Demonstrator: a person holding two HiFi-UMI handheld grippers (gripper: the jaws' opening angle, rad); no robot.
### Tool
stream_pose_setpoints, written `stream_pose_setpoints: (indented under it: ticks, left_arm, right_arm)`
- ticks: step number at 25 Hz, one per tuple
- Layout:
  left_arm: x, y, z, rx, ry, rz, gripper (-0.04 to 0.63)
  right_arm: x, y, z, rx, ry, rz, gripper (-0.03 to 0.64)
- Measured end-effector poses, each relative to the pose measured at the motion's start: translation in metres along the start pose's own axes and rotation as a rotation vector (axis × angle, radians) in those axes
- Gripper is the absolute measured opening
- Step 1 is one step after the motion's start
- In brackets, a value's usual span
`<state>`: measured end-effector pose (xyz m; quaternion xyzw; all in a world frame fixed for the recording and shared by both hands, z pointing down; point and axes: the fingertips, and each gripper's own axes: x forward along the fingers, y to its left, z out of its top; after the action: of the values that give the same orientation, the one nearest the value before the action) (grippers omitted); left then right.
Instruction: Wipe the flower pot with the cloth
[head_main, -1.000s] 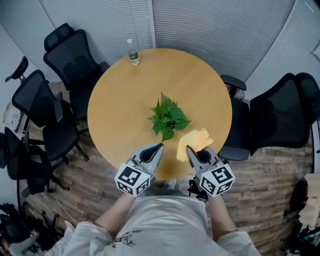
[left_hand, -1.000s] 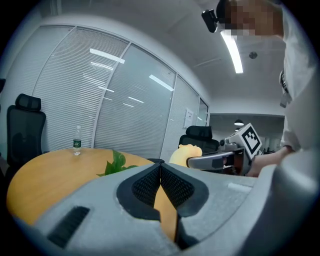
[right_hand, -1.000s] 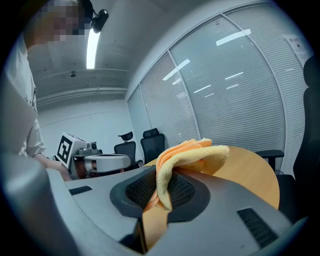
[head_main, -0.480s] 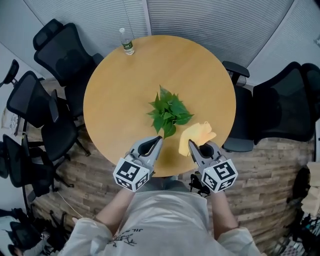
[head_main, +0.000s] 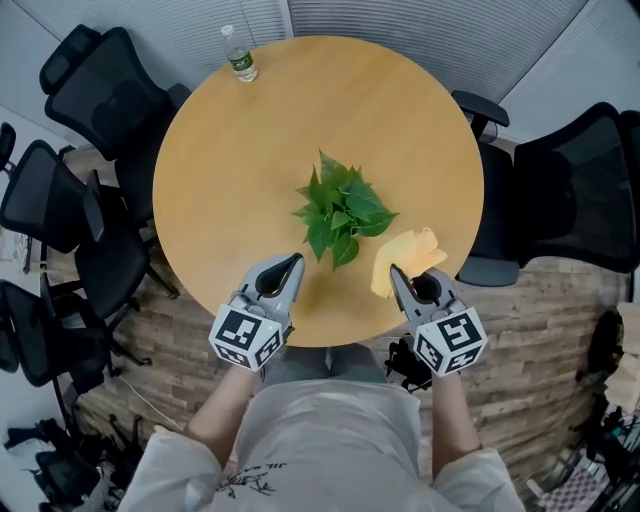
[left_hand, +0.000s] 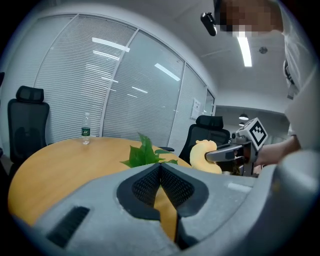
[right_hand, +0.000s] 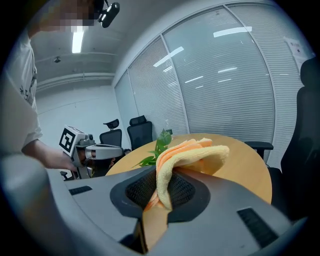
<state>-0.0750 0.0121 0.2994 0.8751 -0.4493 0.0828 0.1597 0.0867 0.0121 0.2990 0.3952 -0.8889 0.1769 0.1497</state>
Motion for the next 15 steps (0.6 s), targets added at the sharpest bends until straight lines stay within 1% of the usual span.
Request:
stream_pose_setpoints:
  ticks: [2, 7, 15]
  left_arm:
    - [0.002, 0.007, -0.009, 0.004, 0.01, 0.007, 0.011]
    - [0.013, 0.021, -0.027, 0.051, 0.038, 0.003, 0.011]
    - [0.036, 0.037, -0.061, 0.068, 0.061, -0.026, 0.012]
  right_arm:
    - [0.007, -0.004, -0.005, -0.006, 0.012, -0.001, 0.051]
    - [0.021, -0.016, -0.015, -0.023, 0.04, -0.016, 0.052]
    - [0.044, -0.03, -0.043, -0.044, 0.104, -0.046, 0.052]
